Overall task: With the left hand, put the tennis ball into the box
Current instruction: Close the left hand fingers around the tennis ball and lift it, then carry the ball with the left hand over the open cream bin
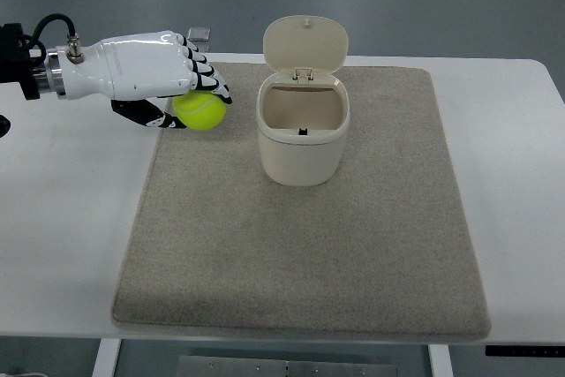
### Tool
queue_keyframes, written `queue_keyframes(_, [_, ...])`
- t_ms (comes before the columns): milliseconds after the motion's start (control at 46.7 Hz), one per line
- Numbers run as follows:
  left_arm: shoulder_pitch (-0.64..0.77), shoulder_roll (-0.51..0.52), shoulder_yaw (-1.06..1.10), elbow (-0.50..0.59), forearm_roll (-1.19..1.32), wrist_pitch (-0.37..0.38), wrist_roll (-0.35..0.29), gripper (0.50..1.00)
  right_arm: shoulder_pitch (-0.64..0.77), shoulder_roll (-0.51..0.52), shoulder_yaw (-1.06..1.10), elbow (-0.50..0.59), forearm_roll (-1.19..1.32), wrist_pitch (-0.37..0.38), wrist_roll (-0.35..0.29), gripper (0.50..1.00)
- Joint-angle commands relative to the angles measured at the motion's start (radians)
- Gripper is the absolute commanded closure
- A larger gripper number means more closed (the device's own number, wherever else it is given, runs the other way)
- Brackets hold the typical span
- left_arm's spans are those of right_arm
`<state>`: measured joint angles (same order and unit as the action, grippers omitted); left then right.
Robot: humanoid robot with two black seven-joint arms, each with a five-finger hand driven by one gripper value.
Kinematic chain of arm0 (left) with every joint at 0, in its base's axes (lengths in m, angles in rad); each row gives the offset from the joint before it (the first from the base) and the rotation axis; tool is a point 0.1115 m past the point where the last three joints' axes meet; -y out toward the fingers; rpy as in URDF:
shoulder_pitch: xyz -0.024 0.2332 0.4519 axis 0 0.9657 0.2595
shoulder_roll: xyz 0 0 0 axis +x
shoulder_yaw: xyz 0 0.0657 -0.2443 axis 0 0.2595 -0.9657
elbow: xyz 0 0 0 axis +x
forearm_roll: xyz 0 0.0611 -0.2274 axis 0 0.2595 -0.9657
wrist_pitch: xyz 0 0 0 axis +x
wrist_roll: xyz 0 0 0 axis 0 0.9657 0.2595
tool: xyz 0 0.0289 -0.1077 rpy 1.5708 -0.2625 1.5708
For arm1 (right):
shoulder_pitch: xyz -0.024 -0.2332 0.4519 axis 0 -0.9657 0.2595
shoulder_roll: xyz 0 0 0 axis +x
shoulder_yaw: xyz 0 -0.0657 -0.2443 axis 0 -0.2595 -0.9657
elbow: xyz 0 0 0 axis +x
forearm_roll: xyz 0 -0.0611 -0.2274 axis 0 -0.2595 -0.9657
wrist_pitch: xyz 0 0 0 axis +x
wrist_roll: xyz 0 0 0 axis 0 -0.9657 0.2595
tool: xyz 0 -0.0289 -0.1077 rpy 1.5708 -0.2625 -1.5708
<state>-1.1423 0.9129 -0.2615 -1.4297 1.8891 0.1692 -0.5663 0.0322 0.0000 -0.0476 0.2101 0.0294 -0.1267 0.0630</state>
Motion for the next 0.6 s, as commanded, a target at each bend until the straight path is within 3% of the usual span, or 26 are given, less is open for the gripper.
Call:
queue_keyframes(0, [-0.039,-0.011,0.01,-0.005,-0.002,-0.011,0.0,1.0,0.0,0.0,0.0,0.0,0.0,0.001,0.0,0.599])
queue_keyframes(321, [-0.168,-0.14,0.096,0.029,-0.01,-0.036,0.009,1.0,0.0,0.0,0.0,0.0,0.0,0.001,0.0,0.599])
queue_keyframes(578, [-0.208,-0.252,0.102,0.127,-0.01,-0.04,0.011,1.0,0.0,0.0,0.0,0.0,0.0,0.001,0.0,0.599])
